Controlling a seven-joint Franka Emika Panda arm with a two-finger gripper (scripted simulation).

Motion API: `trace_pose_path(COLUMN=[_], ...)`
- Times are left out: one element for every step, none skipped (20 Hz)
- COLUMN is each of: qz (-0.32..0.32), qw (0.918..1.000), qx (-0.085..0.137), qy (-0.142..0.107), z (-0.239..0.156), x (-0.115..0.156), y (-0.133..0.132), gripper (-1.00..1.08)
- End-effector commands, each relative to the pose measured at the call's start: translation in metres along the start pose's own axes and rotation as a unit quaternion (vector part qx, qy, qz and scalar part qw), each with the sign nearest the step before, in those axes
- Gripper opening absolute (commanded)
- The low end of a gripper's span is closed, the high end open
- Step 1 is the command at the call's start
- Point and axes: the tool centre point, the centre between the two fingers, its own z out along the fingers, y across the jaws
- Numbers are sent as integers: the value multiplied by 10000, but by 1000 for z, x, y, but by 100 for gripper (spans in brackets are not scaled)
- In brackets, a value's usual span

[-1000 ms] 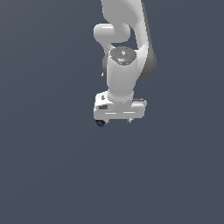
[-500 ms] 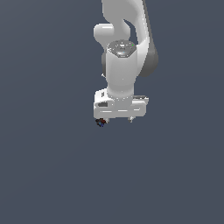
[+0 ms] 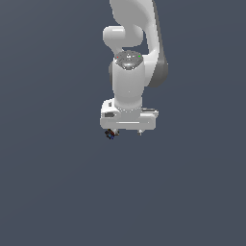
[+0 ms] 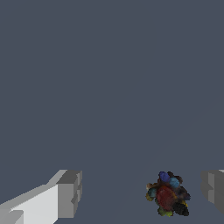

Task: Pick up the object and move it to a goal position.

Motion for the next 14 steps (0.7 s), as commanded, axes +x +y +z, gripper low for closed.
trace_pose_path(qz=[259, 381, 513, 653, 802, 961, 1128, 1303, 1477, 1652, 1826, 2001, 2173, 2337], qw=[9997, 9993, 9987, 9978, 9968, 9953, 9936, 9914, 9890, 9862, 9831, 9796, 9759, 9721], qx=[-4, -6, -9, -12, -16, -21, -28, -35, -43, -51, -61, -71, -82, -93], qy=[-23, -34, -44, -55, -67, -79, -91, -104, -116, -128, -139, -150, -160, -169], z=[8, 12, 16, 20, 24, 29, 34, 38, 43, 48, 52, 57, 61, 65], x=[-7, -10, -13, -17, -21, -25, -30, -35, -40, -45, -50, -55, -61, -66], y=[6, 9, 12, 15, 18, 22, 26, 30, 34, 38, 42, 46, 50, 54], gripper=[100, 100, 100, 100, 100, 100, 100, 100, 100, 100, 100, 100, 100, 100])
